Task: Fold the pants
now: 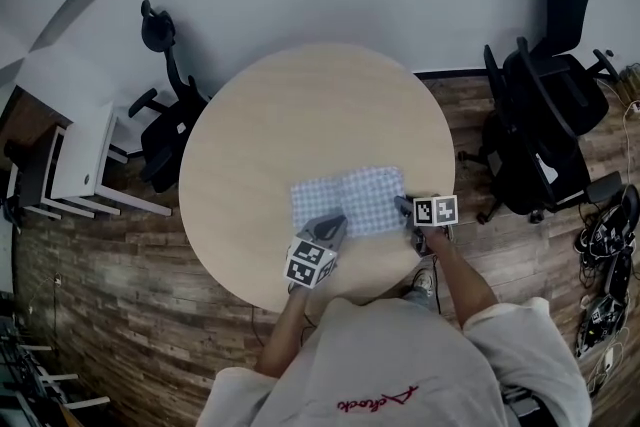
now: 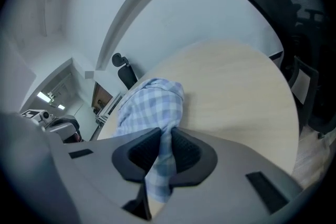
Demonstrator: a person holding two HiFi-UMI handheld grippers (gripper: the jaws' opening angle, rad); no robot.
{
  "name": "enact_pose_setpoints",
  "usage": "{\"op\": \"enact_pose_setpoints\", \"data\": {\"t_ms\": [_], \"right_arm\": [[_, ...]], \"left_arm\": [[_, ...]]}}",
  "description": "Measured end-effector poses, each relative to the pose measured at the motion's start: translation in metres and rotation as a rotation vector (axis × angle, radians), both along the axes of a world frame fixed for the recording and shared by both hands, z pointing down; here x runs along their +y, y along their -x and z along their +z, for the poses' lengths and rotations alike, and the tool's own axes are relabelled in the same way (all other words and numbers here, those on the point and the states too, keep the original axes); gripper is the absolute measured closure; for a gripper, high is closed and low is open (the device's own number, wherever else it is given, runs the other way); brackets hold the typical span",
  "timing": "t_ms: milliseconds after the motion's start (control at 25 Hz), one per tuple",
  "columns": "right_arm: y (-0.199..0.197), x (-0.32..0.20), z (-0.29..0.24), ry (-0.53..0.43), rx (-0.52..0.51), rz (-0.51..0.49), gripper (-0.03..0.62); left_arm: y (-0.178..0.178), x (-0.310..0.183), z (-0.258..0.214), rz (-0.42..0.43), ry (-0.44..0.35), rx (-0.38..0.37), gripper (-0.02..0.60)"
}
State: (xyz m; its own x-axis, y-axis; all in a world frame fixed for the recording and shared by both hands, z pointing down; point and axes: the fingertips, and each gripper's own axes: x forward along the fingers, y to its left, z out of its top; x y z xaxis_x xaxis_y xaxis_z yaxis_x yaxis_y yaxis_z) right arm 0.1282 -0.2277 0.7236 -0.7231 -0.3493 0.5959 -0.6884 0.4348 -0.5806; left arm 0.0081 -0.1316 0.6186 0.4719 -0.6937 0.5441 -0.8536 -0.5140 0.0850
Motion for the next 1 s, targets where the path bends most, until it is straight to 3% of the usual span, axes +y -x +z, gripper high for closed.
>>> {"op": "enact_pose_setpoints", "data": {"t_ms": [120,520,800,1000], "right_arm": [[-0.024,-0.008,-0.006,-0.012,-0.001,0.019,0.517],[-0.158,-0.033,-0.012,-0.033,0.077,0.121,0.517],[-0.166,-0.028,-0.023,-0.058,0.087,0.125,0.517],[-0.149,-0.018,-0.052,-0.080,0.031,0.126,0.517]], "left_arm": [[-0.019,-0.011,-0.002,0.025,-0.004,0.003,0.546],[-0.107,-0.038,0.001,0.134,-0.005,0.042,0.546],[-0.117,-0.037,0.005,0.154,-0.003,0.046,0.546],[-0.107,-0.032,0.001,0.164,-0.012,0.060,0.546]]}}
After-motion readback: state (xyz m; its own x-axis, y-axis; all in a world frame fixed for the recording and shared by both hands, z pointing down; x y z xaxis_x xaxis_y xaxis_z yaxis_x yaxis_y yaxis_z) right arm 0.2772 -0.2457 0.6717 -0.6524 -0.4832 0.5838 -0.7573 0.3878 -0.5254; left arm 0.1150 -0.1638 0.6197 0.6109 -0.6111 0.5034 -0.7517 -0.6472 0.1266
